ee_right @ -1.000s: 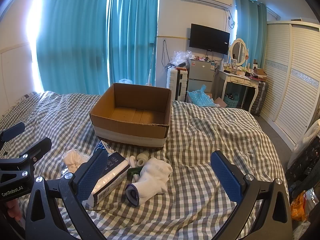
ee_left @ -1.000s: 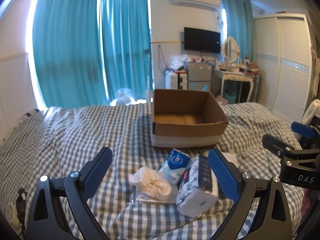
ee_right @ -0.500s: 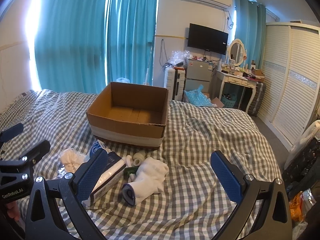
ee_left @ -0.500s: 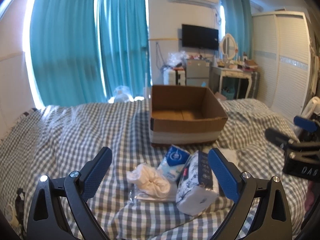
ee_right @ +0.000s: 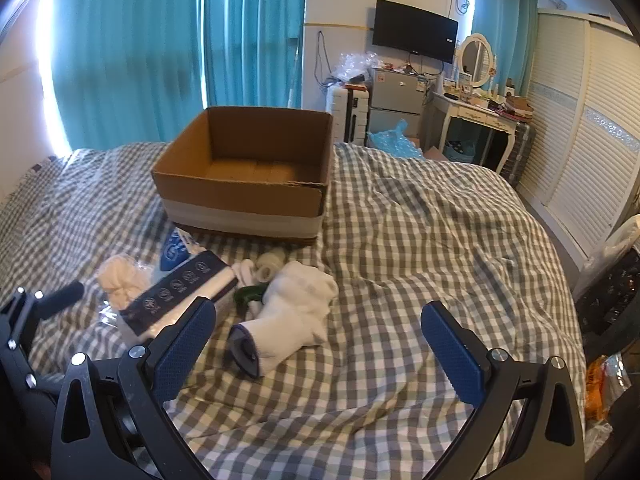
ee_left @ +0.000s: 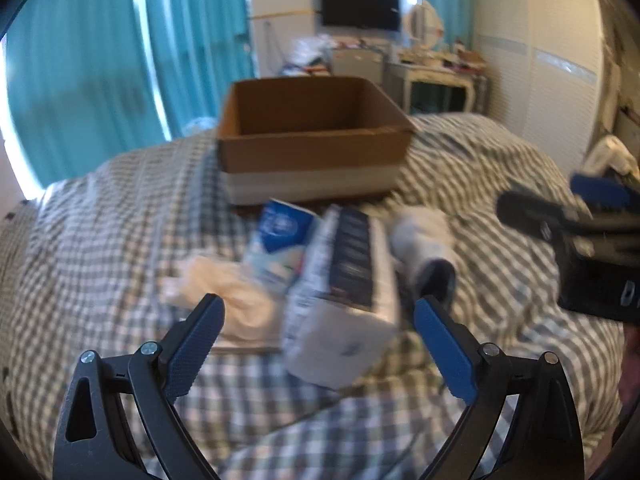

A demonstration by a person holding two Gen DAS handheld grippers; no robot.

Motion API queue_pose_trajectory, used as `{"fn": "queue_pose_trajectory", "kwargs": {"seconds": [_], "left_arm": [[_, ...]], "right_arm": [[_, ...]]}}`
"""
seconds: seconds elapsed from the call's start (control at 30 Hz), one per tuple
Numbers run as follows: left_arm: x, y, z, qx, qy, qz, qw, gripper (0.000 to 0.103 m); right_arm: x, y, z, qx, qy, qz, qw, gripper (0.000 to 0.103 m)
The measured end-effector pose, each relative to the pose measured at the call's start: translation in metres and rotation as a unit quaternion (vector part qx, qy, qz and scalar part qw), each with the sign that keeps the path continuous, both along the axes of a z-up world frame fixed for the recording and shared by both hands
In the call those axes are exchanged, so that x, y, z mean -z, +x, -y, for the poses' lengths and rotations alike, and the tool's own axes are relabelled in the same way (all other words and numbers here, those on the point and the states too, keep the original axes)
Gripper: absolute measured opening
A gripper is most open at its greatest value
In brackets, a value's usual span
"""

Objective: Organize soft objects
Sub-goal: 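Grasp the wrapped tissue pack with the left tool while the right tool grasps the white sock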

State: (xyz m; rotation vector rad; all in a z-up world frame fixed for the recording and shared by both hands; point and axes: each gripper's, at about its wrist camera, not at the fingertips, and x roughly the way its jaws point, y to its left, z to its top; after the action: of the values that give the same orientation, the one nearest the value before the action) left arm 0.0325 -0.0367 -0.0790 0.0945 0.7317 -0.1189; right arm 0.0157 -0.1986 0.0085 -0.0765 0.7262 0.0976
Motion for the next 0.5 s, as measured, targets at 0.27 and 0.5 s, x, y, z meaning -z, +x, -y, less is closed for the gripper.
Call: {"fn": "queue_pose_trajectory", "kwargs": {"seconds": [0.27,0.5], "left_arm": [[0.028,0.015,0.017,-0.009,0.062,-0.009,0.9980,0.044],[0.004,0.004,-0.002,-0.018,0.017,0.016,0.9996,0.040]], "right_arm": [[0.010,0.009,0.000,0.006,-0.002,-0.025,1.000,0.103],[0.023,0.017,-0.001,0.004,-0.006,-0.046,0.999,0.103]]}}
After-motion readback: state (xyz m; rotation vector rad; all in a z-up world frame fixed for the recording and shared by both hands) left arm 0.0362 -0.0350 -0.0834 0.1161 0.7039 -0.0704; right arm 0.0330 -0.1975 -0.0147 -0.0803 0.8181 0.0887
